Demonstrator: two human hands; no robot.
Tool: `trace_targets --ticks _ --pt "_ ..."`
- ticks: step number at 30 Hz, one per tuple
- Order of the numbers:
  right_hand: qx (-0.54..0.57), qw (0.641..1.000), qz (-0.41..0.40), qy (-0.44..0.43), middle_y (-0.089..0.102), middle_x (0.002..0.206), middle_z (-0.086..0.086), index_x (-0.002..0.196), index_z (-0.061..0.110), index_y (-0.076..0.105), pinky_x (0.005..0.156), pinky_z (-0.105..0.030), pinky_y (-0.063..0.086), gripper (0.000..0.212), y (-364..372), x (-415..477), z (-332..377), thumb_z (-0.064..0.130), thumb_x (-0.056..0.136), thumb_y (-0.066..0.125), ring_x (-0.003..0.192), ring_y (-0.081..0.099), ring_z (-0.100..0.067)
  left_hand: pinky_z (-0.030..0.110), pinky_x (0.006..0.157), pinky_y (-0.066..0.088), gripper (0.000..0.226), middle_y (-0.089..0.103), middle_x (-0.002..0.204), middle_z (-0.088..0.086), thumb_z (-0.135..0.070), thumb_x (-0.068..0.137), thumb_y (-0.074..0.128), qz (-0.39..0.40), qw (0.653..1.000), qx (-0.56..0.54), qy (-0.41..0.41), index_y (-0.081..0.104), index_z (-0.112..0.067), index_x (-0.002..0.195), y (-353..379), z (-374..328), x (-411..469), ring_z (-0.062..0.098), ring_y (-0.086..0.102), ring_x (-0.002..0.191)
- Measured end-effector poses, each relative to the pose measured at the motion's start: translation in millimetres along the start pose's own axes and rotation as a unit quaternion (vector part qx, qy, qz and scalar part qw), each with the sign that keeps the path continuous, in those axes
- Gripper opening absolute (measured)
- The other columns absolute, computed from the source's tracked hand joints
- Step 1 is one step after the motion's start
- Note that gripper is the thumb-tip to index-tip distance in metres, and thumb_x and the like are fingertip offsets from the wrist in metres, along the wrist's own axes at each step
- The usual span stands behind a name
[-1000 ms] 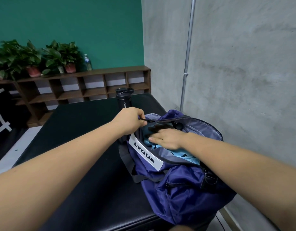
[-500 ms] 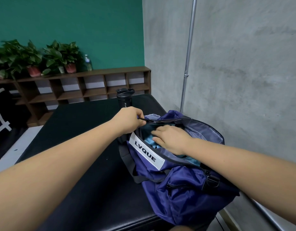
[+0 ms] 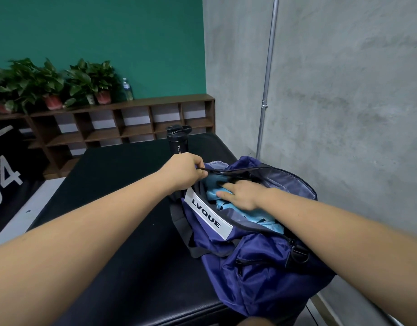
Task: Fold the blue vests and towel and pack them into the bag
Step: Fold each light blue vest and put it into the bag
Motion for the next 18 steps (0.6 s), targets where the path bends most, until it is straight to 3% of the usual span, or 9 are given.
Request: trace_targets --ticks 4,6,8,11,14,18 --pt "-0.022 1.0 -0.004 -0.017 0.039 0.165 -0.013 0.164 0.031 0.035 0.125 -0.049 0.031 0.081 -8 -14 12 0.08 0.101 0.022 0.151 0.038 -0.036 0.025 0.058 0.041 0.015 0.072 0.088 -0.003 -0.038 0.098 0.072 -0.005 1.0 -0.023 -0.012 0.073 -0.023 0.095 -3 5 -16 0.012 0.059 0.071" --pt "-0.043 0.998 -0.026 -0.032 0.05 0.157 -0.012 0.156 0.028 0.049 0.12 -0.049 0.037 0.071 -22 -30 23 0.072 0.106 0.024 0.145 0.047 -0.035 0.025 0.061 0.043 0.018 0.073 0.088 -0.007 -0.045 0.098 0.069 -0.023 0.998 -0.057 -0.018 0.073 -0.028 0.095 -11 11 -29 0.011 0.062 0.074" --pt "-0.037 0.996 -0.071 -0.046 0.065 0.133 -0.01 0.13 0.024 0.067 0.106 -0.047 0.047 0.062 -41 -51 37 0.065 0.109 0.024 0.127 0.06 -0.033 0.025 0.064 0.045 0.023 0.073 0.086 -0.009 -0.052 0.1 0.065 -0.051 0.995 -0.087 -0.026 0.071 -0.03 0.096 -22 22 -45 0.01 0.066 0.08" --pt "-0.037 0.976 -0.196 -0.083 0.065 0.106 -0.004 0.096 0.025 0.06 0.081 -0.041 0.045 0.047 -80 -90 72 0.053 0.113 0.027 0.105 0.064 -0.029 0.028 0.069 0.051 0.024 0.074 0.083 -0.011 -0.053 0.099 0.065 -0.066 0.989 -0.12 -0.051 0.07 -0.031 0.094 -31 51 -74 0.01 0.071 0.081" --pt "-0.027 0.941 -0.306 -0.141 0.063 0.099 0.001 0.091 0.024 0.059 0.077 -0.039 0.042 0.044 -101 -125 124 0.051 0.111 0.03 0.102 0.061 -0.025 0.028 0.067 0.053 0.017 0.075 0.083 -0.009 -0.049 0.098 0.067 -0.057 0.989 -0.112 -0.078 0.069 -0.033 0.093 -33 89 -108 0.013 0.072 0.081" --pt "-0.022 0.924 -0.329 -0.191 0.06 0.096 0.003 0.095 0.025 0.06 0.083 -0.039 0.044 0.048 -78 -138 193 0.057 0.109 0.027 0.097 0.057 -0.025 0.029 0.062 0.056 0.015 0.076 0.083 -0.008 -0.045 0.098 0.068 -0.055 0.986 -0.104 -0.122 0.071 -0.031 0.093 -38 138 -159 0.013 0.073 0.08"
Point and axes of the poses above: each hand's wrist, its own x-axis towards the middle knuckle, its own y-axis out of the palm, z = x × y, the point moved 10 cm from there along x, towards the middle knuckle
